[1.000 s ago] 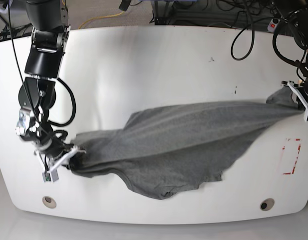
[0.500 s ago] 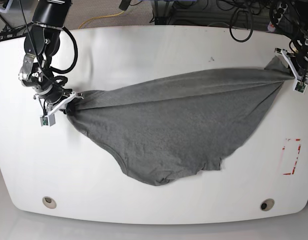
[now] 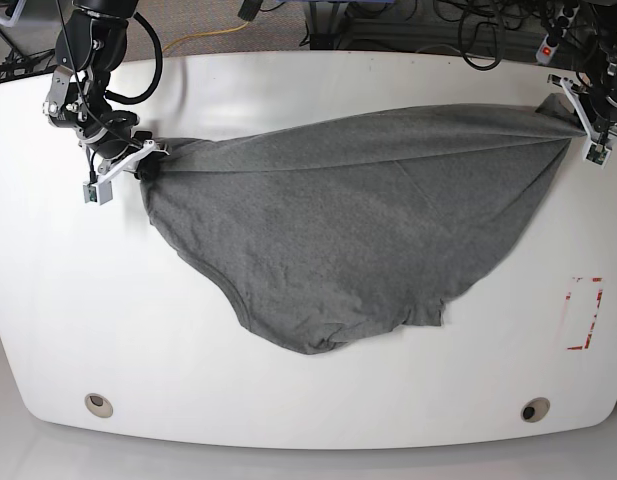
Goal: Fold the T-shirt properly
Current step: 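Lay the stretched shirt flat, moving both grippers away from the table edge, then hold the shirt edge taut between both grippers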
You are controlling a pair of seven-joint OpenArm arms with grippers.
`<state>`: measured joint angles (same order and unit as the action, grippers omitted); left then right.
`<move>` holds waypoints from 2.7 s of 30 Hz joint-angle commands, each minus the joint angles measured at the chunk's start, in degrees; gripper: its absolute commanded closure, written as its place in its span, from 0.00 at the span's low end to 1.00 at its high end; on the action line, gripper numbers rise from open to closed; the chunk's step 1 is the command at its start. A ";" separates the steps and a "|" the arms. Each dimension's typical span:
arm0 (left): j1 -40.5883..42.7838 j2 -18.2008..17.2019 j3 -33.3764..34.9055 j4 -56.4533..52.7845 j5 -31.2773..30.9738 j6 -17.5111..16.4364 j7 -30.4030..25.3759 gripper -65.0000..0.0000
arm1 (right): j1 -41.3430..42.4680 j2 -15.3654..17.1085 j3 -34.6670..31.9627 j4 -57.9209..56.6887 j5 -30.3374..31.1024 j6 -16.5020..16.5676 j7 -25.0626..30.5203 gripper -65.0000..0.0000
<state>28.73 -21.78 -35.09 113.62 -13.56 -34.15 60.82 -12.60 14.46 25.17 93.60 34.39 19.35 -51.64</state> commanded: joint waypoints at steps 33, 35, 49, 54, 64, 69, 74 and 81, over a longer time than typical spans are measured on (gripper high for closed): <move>-0.03 0.90 -0.29 0.71 0.51 -5.85 -0.38 0.97 | -2.21 0.88 0.55 1.12 0.90 0.29 1.13 1.00; -0.03 0.64 -0.38 0.62 0.51 -5.85 -0.47 0.97 | -3.18 0.88 0.55 1.12 0.90 0.29 1.13 1.00; -1.17 0.90 -0.21 -0.79 9.39 -5.85 -9.70 0.97 | -8.37 1.50 0.55 1.21 8.99 0.91 1.13 1.00; -5.48 0.90 -0.38 -0.96 9.56 -5.85 -9.87 0.97 | -8.54 0.97 0.28 1.21 10.14 2.05 1.13 1.00; -13.65 -1.21 -0.03 -0.88 9.56 -5.85 -9.70 0.91 | -6.96 -0.08 0.02 2.79 10.05 2.05 1.13 1.00; -16.29 -1.38 -0.38 -0.96 9.56 -5.85 -8.03 0.61 | -6.34 -0.17 0.02 2.79 10.05 2.05 1.13 1.00; -22.36 -1.47 -0.47 -6.94 9.56 -5.85 -5.83 0.35 | -6.26 -0.61 0.02 2.79 9.96 2.05 1.13 1.00; -25.79 -2.00 -3.63 -10.63 9.03 -5.85 -5.48 0.34 | -6.26 -0.70 0.02 2.79 9.96 2.05 1.13 1.00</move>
<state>3.62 -22.35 -37.91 101.75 -4.54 -40.16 56.07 -19.14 12.91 24.82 95.20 43.57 21.02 -51.29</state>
